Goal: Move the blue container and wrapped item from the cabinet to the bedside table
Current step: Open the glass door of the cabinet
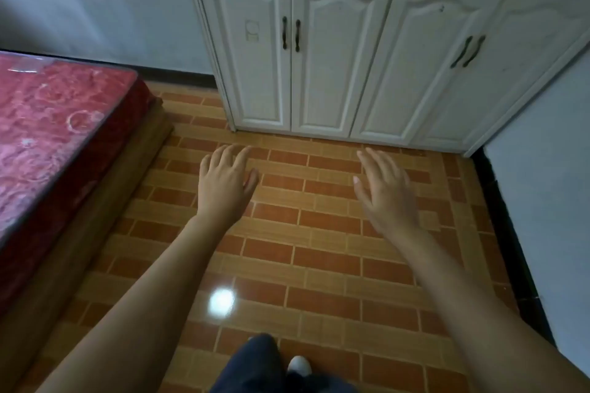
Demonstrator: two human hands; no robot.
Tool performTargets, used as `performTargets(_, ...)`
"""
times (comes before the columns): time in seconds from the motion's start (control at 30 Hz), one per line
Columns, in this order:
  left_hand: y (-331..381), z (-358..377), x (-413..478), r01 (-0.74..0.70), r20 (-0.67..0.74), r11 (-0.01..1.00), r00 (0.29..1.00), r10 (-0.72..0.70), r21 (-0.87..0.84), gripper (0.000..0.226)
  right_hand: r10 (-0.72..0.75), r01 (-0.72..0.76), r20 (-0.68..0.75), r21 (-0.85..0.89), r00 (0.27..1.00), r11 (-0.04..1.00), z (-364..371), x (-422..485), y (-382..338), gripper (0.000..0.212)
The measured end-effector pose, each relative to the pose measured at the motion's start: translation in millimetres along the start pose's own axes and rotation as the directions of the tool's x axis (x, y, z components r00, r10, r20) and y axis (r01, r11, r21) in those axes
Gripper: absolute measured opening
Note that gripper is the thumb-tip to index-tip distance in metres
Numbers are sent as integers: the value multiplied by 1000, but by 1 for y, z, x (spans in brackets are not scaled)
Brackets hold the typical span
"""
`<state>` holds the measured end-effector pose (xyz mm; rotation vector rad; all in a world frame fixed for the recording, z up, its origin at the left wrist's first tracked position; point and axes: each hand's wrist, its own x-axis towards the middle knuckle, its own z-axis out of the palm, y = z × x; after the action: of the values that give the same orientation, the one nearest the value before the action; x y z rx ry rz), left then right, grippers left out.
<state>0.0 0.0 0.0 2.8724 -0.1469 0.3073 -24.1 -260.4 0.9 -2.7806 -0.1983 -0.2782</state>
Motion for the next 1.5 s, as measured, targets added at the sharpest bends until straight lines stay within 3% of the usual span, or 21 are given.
performTargets(0.3,-7,9,71,-14,-71,1000,997,14,5,43,-33,30,-63,-48,997,998,5,73,10,55)
performTargets(0.73,-47,27,263,-63,-69,998,996,63,-1,44,7,-16,-95,-98,995,995,20,260,9,57)
performTargets(1.0,-67,45,337,-48,-63,999,997,47,-15,43,-28,17,-117,-95,993,995,31,344,13,55)
performTargets(1.5,-28,98,512,58,-88,998,994,-58,6,43,-119,108,-129,-87,984,990,32,529,96,56)
